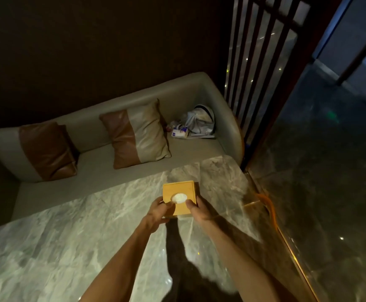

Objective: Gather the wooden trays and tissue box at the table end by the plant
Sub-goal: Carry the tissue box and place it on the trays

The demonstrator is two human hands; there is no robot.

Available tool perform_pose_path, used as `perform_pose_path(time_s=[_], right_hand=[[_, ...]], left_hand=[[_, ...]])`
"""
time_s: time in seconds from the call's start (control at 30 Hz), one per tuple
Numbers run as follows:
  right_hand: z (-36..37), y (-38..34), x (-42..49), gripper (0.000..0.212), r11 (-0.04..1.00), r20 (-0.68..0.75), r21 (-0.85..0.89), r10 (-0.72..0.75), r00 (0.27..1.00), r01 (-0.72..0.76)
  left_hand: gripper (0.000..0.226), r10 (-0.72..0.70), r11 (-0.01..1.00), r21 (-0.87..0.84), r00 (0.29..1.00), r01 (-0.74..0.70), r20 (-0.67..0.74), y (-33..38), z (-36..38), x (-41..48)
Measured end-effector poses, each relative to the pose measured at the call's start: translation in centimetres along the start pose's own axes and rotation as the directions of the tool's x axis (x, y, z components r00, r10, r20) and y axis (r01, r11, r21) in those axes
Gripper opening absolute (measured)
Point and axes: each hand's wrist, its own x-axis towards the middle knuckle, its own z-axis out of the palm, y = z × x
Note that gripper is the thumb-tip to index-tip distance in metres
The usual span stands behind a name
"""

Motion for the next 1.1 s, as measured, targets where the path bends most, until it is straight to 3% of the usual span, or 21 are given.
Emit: perform_pose_path(time_s=[0.17, 0.27, 0.4, 0.6, 0.73, 1.0, 1.1], right_hand=[[2.4, 1.4, -4.0, 0.069, 0.972, -0.056, -0.222, 0.07, 0.996, -0.081], [5.7, 2.6, -7.2, 0.068, 0.942, -0.087, -0.323, 0.063, 0.994, -0.089], [11.7, 4.2, -11.9, 0.06, 0.853, -0.114, -0.519, -0.002, 0.993, -0.058], [23.6, 5.5, -19.6, 0.057, 0.796, 0.1, -0.596, -0.063, 0.993, 0.11], [32.1, 8.0, -24.2, 0.054, 0.756, 0.237, -0.611, -0.107, 0.965, 0.234], [49.7, 12.0, -34.7, 0.04, 0.635, 0.433, -0.641, -0.164, 0.886, 0.431], [54.0, 12.8, -38.6, 0.044, 0.578, 0.523, -0.64, -0.154, 0.838, 0.506]], left_hand=[[0.054, -0.043, 0.995, 0.086, 0.996, 0.049, -0.074, -4.4, -1.0, -3.4], [0.057, -0.049, 0.998, 0.04, 0.986, 0.056, -0.157, -8.3, -2.4, -6.0], [0.043, -0.085, 0.994, -0.085, 0.958, 0.064, -0.276, -13.9, -6.6, -9.7], [0.038, -0.221, 0.923, -0.375, 0.909, 0.079, -0.352, -23.4, -16.4, -16.3], [0.045, -0.238, 0.867, -0.498, 0.875, -0.004, -0.421, -30.9, -23.7, -21.0], [0.054, -0.366, 0.786, -0.612, 0.732, -0.089, -0.575, -45.4, -35.3, -30.1], [0.051, -0.468, 0.685, -0.716, 0.672, -0.134, -0.573, -49.0, -37.6, -34.2]])
